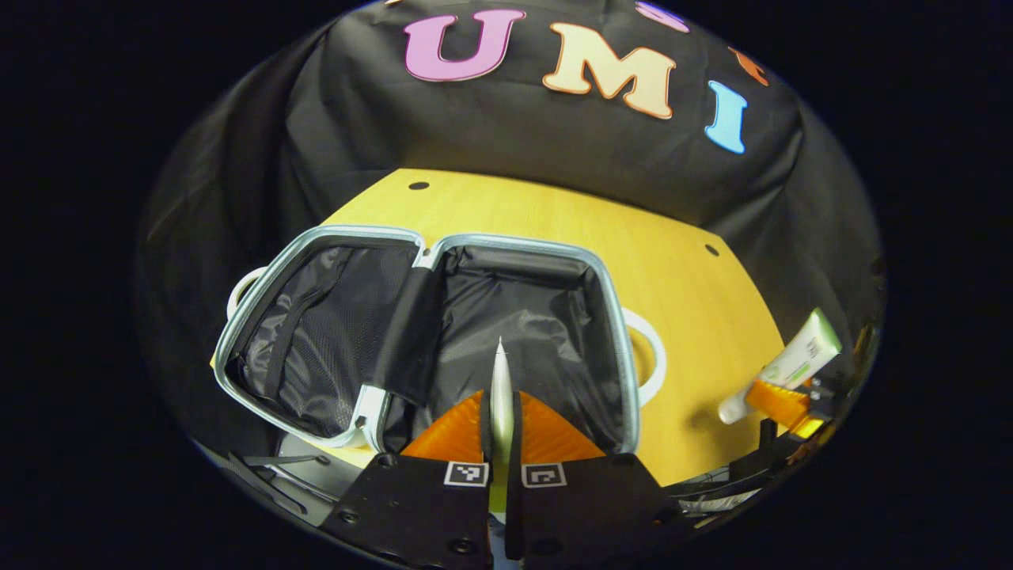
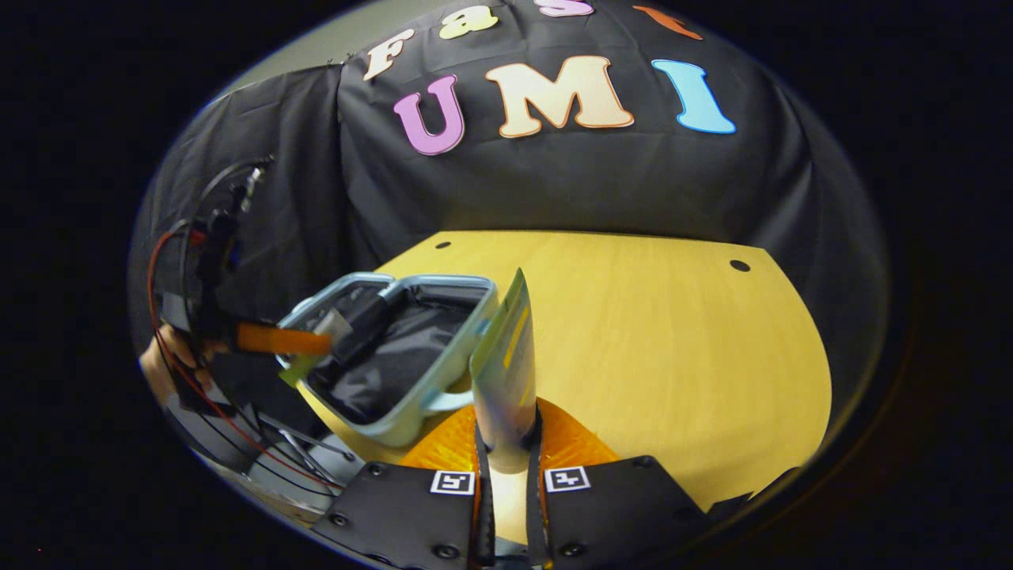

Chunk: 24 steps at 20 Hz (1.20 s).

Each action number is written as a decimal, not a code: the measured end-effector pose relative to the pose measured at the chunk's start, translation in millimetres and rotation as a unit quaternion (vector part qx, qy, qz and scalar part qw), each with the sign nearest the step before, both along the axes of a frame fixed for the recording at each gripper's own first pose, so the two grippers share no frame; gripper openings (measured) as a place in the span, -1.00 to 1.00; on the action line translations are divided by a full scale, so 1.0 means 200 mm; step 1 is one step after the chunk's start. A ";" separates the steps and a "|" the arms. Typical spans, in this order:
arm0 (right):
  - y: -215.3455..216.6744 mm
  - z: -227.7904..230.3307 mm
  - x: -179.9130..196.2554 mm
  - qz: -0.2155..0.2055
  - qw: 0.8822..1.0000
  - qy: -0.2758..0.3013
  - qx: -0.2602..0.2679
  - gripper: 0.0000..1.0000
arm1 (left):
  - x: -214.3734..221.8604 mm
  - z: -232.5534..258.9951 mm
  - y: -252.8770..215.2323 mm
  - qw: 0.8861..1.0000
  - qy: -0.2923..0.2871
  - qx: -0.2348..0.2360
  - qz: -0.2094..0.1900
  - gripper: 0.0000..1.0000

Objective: First open the suitcase, pack the skin care products into it, and then close the suitcase.

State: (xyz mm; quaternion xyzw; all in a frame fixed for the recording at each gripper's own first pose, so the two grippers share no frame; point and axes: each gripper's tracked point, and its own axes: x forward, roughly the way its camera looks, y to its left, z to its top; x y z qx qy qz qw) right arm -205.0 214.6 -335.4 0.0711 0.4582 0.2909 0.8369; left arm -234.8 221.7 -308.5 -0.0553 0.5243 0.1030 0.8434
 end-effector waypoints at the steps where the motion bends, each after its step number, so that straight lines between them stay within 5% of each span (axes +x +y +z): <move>1: 0.07 0.03 -0.01 0.002 1.000 0.009 0.009 -0.65 | -0.01 -0.04 0.03 1.000 0.015 -0.001 0.000 -0.99; 5: 0.37 0.11 -0.06 0.012 0.998 0.041 0.042 -0.65 | -0.04 -0.20 0.08 0.998 0.056 -0.020 -0.001 -0.97; 11: 0.69 0.02 -0.16 0.030 0.993 0.106 0.048 -0.65 | 0.02 -0.20 0.09 0.998 0.033 -0.055 -0.009 -0.81; 13: 0.75 -0.05 -0.22 0.033 0.990 0.135 0.038 -0.65 | 0.05 -0.12 0.08 0.997 0.005 -0.072 -0.018 -0.53; 16: 0.80 -0.20 -0.35 0.040 0.985 0.170 0.000 -0.65 | 0.13 0.03 0.17 0.996 -0.050 -0.076 -0.026 0.34; 19: 0.78 -0.30 -0.34 0.027 0.983 0.176 -0.041 -0.71 | 0.17 0.15 0.41 0.994 -0.088 -0.058 -0.008 0.42; 24: 0.78 -0.33 -0.34 0.000 0.982 0.176 -0.064 -0.41 | 0.11 0.22 0.95 0.994 -0.084 -0.027 0.058 0.43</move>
